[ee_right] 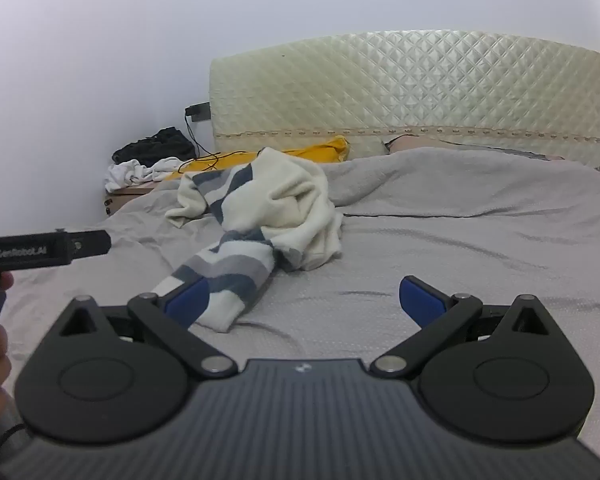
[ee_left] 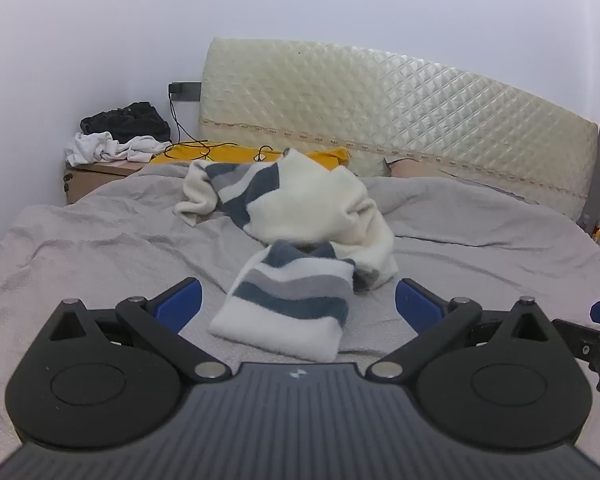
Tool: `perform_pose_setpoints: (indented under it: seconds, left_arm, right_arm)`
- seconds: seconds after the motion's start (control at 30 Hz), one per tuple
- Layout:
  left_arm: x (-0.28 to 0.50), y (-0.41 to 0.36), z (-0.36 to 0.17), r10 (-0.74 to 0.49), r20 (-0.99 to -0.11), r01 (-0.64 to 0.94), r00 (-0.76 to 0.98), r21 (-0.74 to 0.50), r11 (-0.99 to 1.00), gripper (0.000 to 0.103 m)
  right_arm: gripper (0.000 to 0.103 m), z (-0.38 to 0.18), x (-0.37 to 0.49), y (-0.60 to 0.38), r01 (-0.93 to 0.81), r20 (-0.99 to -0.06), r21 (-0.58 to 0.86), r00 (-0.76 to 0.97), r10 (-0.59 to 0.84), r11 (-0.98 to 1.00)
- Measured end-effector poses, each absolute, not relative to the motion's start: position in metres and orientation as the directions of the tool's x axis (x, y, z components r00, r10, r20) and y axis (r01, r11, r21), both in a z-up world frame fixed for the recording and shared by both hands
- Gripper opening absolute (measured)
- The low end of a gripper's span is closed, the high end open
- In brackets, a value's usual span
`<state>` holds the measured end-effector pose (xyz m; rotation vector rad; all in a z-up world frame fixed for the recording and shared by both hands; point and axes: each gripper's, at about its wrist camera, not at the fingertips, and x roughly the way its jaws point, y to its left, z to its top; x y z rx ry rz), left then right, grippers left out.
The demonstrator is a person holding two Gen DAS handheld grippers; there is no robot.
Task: Fold large clothes
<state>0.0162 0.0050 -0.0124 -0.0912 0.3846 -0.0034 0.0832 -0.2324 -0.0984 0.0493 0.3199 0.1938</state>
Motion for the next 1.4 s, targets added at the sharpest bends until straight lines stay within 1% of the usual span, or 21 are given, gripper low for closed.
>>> perform_pose_setpoints:
  seconds: [0.33, 0.63, 1.4]
  left_arm:
    - [0.022, 0.0, -0.021, -0.022, -0.376, -0.005, 0.927, -0.068, 0.998, 0.103]
    - [0.024, 0.003, -0.024, -0.048, -0.378, 0.01, 0.925, -0.102, 0.995, 0.103]
    - [0.027, -0.007, -0.033, -0.062, -0.38, 0.031, 0.923, -0.087, 0.996, 0.103]
  right_arm:
    - [0.103, -0.106, 0.078, -0.234, -0.166, -0.281, 0.095, 0.941, 0.187, 0.982]
    - [0.103, -0.114, 0.082, -0.237, -0.154, -0.282, 0.136, 0.941, 0.187, 0.979]
    - [0.103, -0.115, 0.083, -0.24, -0.137, -0.282, 0.124, 0.945, 0.167, 0.983]
